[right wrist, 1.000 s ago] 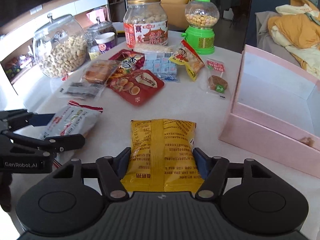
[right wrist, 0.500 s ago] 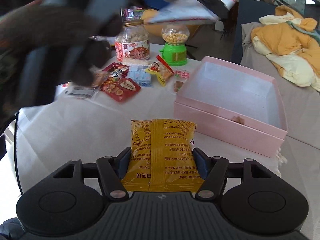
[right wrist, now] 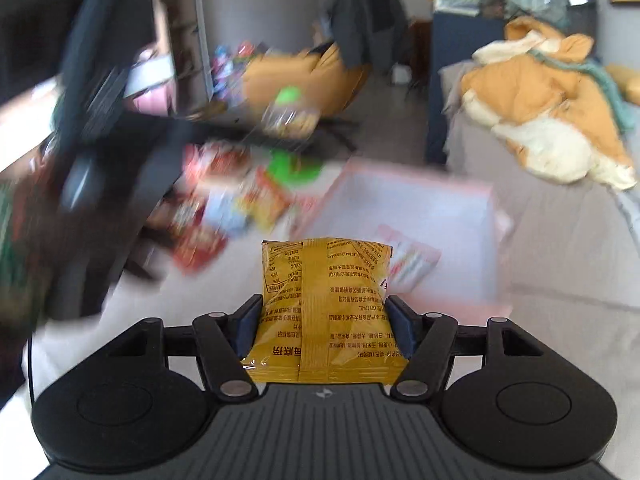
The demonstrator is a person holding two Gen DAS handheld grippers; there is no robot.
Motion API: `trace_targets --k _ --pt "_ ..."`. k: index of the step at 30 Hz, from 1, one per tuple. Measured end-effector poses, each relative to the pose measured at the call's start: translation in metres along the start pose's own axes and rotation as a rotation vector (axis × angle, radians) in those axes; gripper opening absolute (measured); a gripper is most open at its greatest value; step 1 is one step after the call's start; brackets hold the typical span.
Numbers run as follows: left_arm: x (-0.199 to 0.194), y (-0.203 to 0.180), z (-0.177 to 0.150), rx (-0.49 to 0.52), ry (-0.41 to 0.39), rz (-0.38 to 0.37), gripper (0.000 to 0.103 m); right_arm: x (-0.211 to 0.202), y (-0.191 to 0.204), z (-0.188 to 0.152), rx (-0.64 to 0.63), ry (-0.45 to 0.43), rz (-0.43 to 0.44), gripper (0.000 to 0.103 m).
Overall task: Organize snacks
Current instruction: 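Carry the yellow bag into the pink box with the right tool while the left drops the white bag there, then move the right tool toward the red egg pouch while the left grasps the clear dark strip packet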
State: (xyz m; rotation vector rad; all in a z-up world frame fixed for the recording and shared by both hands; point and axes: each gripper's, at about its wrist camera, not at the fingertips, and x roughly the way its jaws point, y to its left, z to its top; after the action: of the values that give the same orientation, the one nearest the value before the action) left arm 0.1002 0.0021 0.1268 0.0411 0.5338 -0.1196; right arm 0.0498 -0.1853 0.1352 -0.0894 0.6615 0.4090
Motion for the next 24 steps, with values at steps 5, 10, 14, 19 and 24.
trace_targets --k 5,10,14,19,24 --pt "-0.008 0.021 -0.015 -0.01 0.027 0.014 0.078 0.022 -0.014 0.07 0.042 -0.052 -0.136 0.066" --pt "-0.008 0.039 -0.034 -0.034 0.058 0.026 0.078 0.069 -0.019 0.099 0.034 0.028 -0.214 0.071" --pt "-0.006 0.062 -0.051 -0.068 0.074 0.033 0.078 0.087 -0.011 0.089 0.04 0.087 -0.196 0.073" --pt "-0.007 0.111 -0.067 -0.167 0.064 0.099 0.078 0.105 0.016 0.074 -0.006 0.111 -0.204 0.073" --pt "-0.013 0.162 -0.084 -0.216 0.085 0.211 0.077 0.113 0.053 0.064 -0.04 0.099 -0.125 0.073"
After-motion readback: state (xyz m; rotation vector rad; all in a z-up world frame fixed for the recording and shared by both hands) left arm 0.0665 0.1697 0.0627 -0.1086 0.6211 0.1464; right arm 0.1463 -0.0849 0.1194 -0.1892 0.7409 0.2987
